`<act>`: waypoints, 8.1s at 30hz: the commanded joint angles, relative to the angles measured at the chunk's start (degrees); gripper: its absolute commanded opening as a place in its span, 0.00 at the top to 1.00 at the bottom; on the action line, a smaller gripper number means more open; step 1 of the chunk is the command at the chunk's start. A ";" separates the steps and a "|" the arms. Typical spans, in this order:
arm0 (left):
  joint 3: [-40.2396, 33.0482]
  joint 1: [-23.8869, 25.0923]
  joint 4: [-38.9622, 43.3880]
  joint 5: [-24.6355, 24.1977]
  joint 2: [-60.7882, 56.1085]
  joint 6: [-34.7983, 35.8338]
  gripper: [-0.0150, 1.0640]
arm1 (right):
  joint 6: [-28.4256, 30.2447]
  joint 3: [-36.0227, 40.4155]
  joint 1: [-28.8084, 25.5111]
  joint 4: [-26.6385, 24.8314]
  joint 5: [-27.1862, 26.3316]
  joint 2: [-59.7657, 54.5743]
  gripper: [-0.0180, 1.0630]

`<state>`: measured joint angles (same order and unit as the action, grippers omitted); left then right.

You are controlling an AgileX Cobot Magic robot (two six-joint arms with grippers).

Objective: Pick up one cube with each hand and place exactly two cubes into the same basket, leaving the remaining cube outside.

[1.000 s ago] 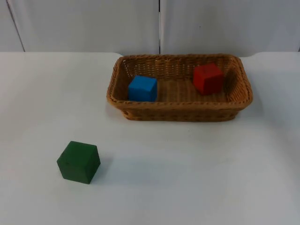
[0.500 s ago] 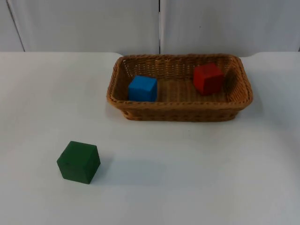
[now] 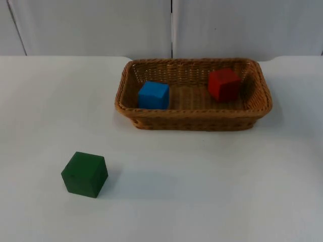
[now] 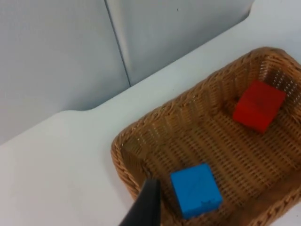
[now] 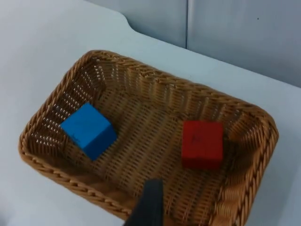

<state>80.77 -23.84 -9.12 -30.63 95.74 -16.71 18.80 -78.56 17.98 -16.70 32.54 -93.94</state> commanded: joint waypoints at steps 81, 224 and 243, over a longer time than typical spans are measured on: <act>-40.74 -0.16 -4.96 -17.98 -80.15 2.25 0.19 | -2.90 45.07 -0.01 0.40 15.39 81.39 0.26; -52.31 -0.05 9.54 -30.92 -95.74 16.71 0.01 | -16.78 48.96 -8.51 17.95 29.27 93.94 0.01; -52.31 -0.05 9.54 -30.92 -95.74 16.71 0.01 | -16.78 48.96 -14.38 17.84 29.12 93.94 0.01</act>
<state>28.69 -23.84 0.96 -61.92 0.20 0.00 2.22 -29.64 4.07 1.06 62.03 -0.21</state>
